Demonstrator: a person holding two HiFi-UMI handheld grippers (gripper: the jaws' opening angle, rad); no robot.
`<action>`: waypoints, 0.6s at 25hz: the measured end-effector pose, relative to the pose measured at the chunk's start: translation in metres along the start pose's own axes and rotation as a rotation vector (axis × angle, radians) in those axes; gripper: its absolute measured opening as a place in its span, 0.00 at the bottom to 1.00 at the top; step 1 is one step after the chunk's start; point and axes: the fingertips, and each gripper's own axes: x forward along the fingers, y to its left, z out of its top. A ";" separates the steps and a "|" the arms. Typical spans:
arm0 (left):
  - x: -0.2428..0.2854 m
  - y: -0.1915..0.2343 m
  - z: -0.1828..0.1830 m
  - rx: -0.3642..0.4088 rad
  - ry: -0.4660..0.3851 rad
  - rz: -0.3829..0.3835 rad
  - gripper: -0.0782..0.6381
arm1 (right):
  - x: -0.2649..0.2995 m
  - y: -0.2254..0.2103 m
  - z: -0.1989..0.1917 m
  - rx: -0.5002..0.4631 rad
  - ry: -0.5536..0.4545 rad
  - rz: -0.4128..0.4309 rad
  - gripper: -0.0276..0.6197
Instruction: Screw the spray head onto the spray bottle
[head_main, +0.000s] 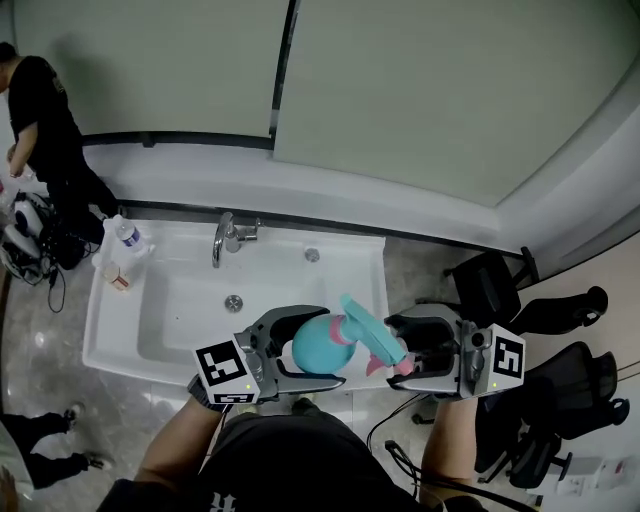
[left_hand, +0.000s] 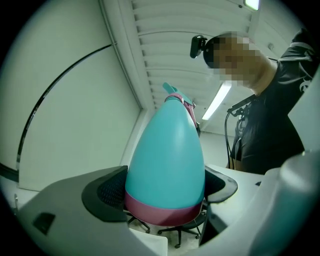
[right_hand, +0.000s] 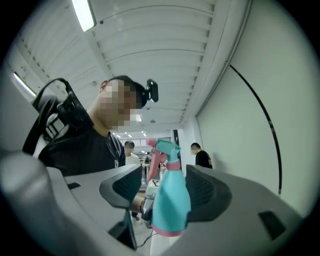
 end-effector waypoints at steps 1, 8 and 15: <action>0.001 -0.002 0.001 -0.009 -0.002 -0.011 0.70 | -0.009 -0.003 0.008 0.015 -0.029 -0.003 0.43; 0.009 -0.013 -0.006 -0.093 -0.026 -0.096 0.70 | 0.012 -0.029 -0.009 0.038 0.090 -0.041 0.43; 0.014 -0.017 -0.018 -0.104 0.021 -0.133 0.70 | 0.040 -0.020 -0.011 0.036 0.143 0.085 0.43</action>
